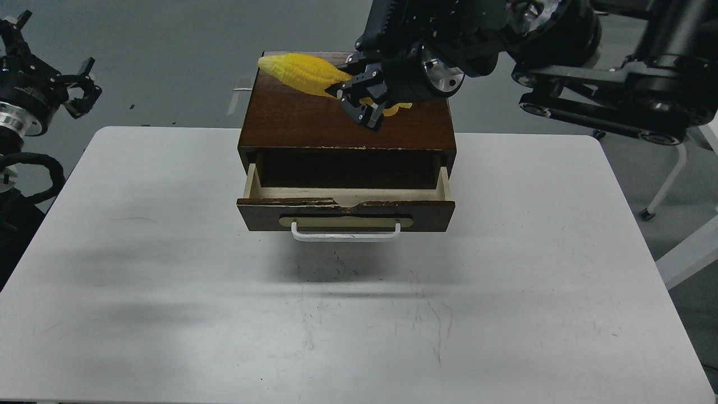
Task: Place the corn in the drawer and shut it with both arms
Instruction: 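Lift the corn with the right gripper and carry it over the open drawer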
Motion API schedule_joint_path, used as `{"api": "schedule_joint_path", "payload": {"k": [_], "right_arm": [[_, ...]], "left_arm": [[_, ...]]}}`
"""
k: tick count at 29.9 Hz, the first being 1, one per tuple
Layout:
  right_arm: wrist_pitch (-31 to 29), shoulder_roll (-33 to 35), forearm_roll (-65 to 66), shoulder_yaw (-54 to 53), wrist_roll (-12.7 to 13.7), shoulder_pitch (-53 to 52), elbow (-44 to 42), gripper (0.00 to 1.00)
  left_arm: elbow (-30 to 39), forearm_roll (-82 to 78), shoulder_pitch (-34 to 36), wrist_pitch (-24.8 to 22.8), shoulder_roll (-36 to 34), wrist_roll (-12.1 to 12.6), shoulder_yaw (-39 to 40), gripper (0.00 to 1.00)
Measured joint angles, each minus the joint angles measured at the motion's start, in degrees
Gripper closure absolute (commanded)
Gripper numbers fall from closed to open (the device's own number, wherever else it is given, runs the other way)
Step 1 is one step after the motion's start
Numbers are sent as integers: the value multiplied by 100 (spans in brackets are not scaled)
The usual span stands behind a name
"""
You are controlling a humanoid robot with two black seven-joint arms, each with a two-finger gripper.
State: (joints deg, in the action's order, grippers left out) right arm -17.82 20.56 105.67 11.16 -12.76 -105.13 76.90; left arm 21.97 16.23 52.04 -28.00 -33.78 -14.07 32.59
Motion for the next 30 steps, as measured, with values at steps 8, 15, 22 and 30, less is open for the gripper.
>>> {"api": "schedule_joint_path", "payload": {"k": [8,15,22,30], "right_arm": [[1,-500,701,655,-223,202,60,100],[8,-688,1125,704,-223,625,34,100],[8,-728,1157,701,-201,759,-183,74],[38,-745,1132,687,-186,825,-220,41]], "left_arm": [[0,2,-25,0,19,4,-2,2],[0,-6,-80,0,-30,16,-16,2],[0,-6,-130,0,-31,14,-16,2],[0,-35,-133,0,-36,11,-16,2]]}}
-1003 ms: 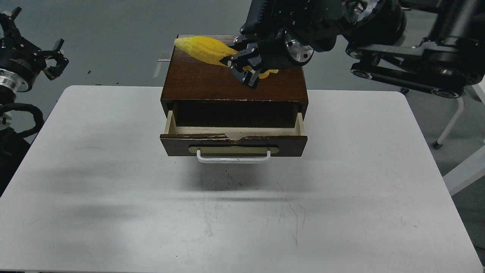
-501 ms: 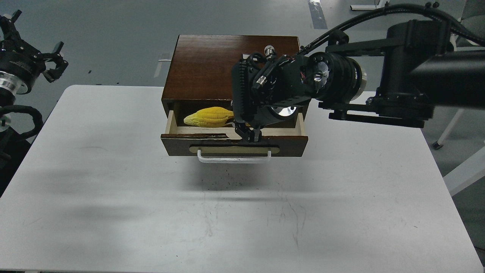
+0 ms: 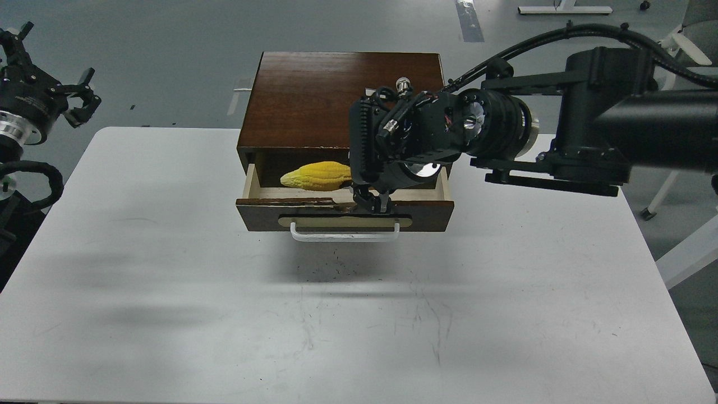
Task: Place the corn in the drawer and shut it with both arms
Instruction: 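Lift the corn with the right gripper and carry it over the open drawer, then lower the corn into the drawer, open the right gripper and withdraw, then bring the left gripper to the front of the open drawer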
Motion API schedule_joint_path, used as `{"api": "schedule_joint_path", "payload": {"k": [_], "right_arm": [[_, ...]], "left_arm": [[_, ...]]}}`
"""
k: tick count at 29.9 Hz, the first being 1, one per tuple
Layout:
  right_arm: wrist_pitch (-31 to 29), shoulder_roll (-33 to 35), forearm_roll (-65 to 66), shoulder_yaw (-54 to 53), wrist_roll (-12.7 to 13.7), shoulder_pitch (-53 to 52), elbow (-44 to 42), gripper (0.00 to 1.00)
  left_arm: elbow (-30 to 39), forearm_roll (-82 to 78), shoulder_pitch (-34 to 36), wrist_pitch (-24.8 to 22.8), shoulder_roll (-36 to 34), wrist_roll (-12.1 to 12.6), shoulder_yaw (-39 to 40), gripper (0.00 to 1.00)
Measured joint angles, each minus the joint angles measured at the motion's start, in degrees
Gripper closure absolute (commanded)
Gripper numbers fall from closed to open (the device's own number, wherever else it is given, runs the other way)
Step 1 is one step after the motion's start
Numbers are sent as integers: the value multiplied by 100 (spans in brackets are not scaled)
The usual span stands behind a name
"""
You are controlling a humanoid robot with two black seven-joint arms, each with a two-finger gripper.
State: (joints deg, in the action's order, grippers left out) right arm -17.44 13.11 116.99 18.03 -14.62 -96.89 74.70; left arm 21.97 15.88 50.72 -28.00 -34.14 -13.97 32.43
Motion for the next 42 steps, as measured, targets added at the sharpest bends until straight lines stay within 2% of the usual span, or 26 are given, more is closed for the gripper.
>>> {"api": "schedule_joint_path", "payload": {"k": [10,16,17,19,20,22,24,28,32,39,42], "right_arm": [[19,40,-84,-150,13,37,1,32],[6,34,-181,-421,15,24,-152,29],[4,34,-268,-496,15,24,-197,23],[3,31,-505,-757,15,14,-339,17],[4,30,-628,-930,15,-3,-438,7],[0,36,-888,-1278,13,-15,-626,4],[-19,59,-1365,-1671,3,2,-812,3],[-55,259,-2801,-1951,-7,45,-1153,3],[-42,727,-4179,-2026,-6,117,-1428,3],[-13,1771,-6315,-2189,0,344,-1523,2],[-15,2189,-7643,-2287,0,472,-1569,1]], "left_arm": [[15,-22,31,0,-21,15,18,2],[384,13,392,0,-259,30,78,2],[484,14,488,0,-319,37,67,2],[665,-14,633,0,-416,55,39,2],[720,-33,664,0,-448,64,27,2],[800,-67,715,0,-501,64,15,2],[959,-132,749,0,-594,43,11,3],[1748,-640,750,0,-992,8,4,7],[2951,-1806,729,-3,-1432,-110,76,8],[3894,-3455,728,1,-1778,-214,190,8],[4385,-3918,723,2,-1805,-214,350,13]]}}
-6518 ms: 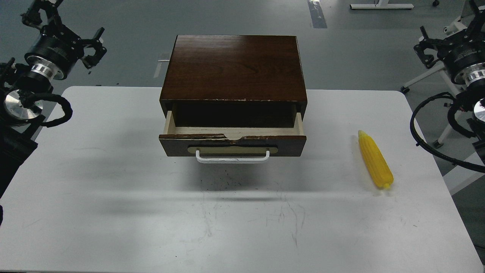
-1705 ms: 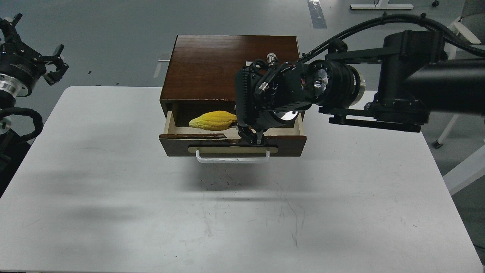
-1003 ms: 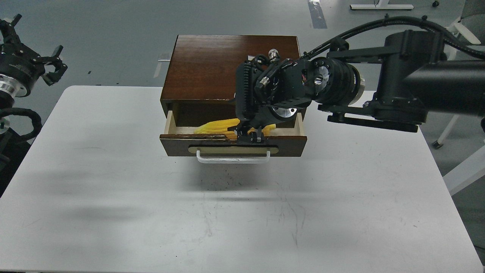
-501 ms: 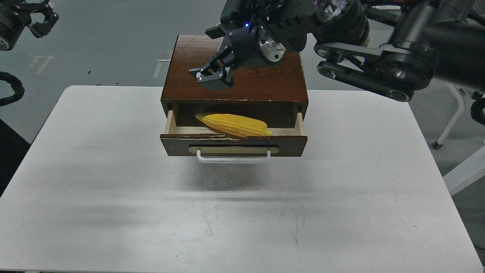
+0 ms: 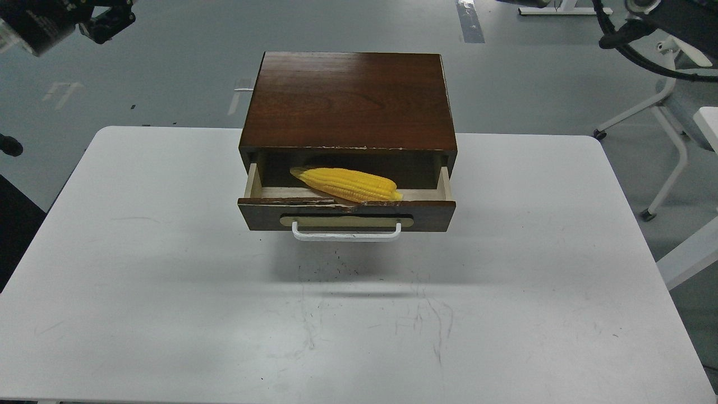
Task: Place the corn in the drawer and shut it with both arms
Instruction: 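Bring the left gripper to the front of the open drawer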
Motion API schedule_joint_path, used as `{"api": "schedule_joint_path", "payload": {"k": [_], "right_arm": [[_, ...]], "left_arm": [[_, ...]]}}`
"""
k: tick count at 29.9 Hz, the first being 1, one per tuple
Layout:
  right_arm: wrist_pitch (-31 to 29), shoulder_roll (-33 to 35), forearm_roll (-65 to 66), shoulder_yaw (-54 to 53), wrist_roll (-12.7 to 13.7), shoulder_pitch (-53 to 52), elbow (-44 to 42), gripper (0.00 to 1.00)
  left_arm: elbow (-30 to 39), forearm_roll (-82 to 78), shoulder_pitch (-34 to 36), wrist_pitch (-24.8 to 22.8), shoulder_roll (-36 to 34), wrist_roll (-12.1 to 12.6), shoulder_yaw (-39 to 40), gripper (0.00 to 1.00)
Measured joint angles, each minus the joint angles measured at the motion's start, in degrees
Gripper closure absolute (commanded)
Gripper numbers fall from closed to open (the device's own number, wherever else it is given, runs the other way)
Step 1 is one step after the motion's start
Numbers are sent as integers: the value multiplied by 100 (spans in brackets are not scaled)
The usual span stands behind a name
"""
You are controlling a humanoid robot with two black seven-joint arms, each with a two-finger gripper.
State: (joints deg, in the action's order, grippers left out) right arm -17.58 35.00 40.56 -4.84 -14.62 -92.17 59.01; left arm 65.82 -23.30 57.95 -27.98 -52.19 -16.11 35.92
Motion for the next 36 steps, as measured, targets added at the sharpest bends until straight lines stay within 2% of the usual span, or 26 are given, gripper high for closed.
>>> {"api": "schedule_joint_path", "payload": {"k": [3,8,12,16,19,23,25,28,31,33,36], "right_arm": [[1,401,-1258,-64,2,171,-188,1],[-11,723,-2943,-265,51,542,-469,1],[-46,1012,-4590,-425,170,991,-568,1],[-284,1144,-5447,-498,183,1486,-1000,1],[-588,1152,-5866,-698,169,1905,-1339,1],[-736,1153,-6251,-944,182,2366,-1878,0],[-815,1156,-6341,-983,191,2523,-2160,0],[-994,1139,-6538,-991,195,2869,-2462,0],[-1036,1095,-6900,-991,193,3272,-2579,0],[-1041,1073,-7085,-994,173,3508,-2619,0],[-1041,850,-7185,-1005,143,3712,-2822,0]], "left_arm": [[724,-753,-5,-1,3,0,58,15],[1822,-1802,-148,-3,5,-61,65,27],[2354,-2723,-361,-3,2,-82,8,33],[2876,-4323,-582,-3,165,-96,-46,42],[3103,-5057,-745,-3,354,-103,-53,52],[3410,-5580,-824,-3,447,-101,-299,54],[3494,-5767,-827,-3,524,-97,-432,58],[3520,-6282,-826,-3,714,-95,-555,77],[3524,-6921,-825,-2,868,-96,-772,84],[3525,-7181,-809,-2,937,-96,-969,96],[3525,-7479,-801,-1,975,-96,-1344,100]]}}
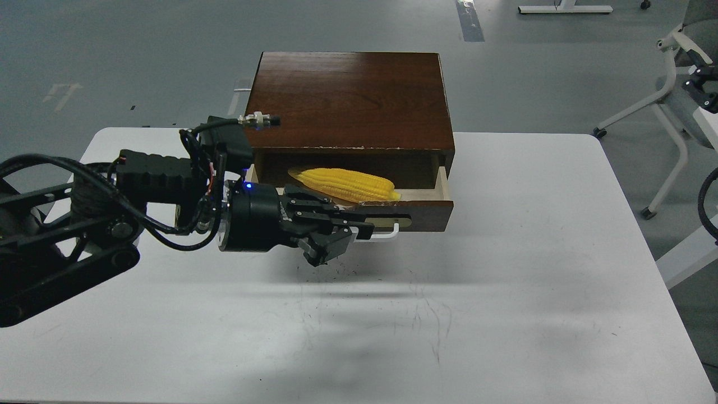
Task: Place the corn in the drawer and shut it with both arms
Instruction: 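Bring the left gripper to the front of the open drawer, then push the drawer front with the left gripper into the box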
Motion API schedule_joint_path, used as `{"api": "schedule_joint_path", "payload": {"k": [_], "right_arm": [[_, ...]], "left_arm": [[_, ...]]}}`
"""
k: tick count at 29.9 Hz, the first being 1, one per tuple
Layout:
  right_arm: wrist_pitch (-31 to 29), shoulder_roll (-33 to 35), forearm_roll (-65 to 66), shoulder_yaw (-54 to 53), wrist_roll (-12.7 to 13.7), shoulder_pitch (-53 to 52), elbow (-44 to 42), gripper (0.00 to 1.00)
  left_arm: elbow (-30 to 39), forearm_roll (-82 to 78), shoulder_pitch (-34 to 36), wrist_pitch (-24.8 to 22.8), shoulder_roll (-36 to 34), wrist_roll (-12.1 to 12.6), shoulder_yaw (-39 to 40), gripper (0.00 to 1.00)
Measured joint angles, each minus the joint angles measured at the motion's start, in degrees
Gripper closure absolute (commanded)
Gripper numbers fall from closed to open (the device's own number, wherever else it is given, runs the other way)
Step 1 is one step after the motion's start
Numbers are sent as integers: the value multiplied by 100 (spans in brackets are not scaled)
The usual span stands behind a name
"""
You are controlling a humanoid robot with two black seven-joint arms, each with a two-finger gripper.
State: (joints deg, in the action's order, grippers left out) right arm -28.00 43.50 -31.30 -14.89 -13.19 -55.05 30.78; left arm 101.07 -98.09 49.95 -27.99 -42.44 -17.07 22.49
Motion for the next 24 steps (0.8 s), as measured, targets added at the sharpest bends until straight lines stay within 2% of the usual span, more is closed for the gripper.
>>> {"api": "schedule_joint_path", "payload": {"k": [5,14,24], "right_arm": [[0,-262,-17,-210,-11,60,-264,0],[0,-312,-15,-402,-11,168,-613,0],[0,-423,-8,-528,-7,173,-827,0]], "left_arm": [[-33,-375,0,0,2,22,-331,100],[-494,-871,-29,0,63,58,-359,100],[-560,-1358,-3,0,195,86,-517,100]]}}
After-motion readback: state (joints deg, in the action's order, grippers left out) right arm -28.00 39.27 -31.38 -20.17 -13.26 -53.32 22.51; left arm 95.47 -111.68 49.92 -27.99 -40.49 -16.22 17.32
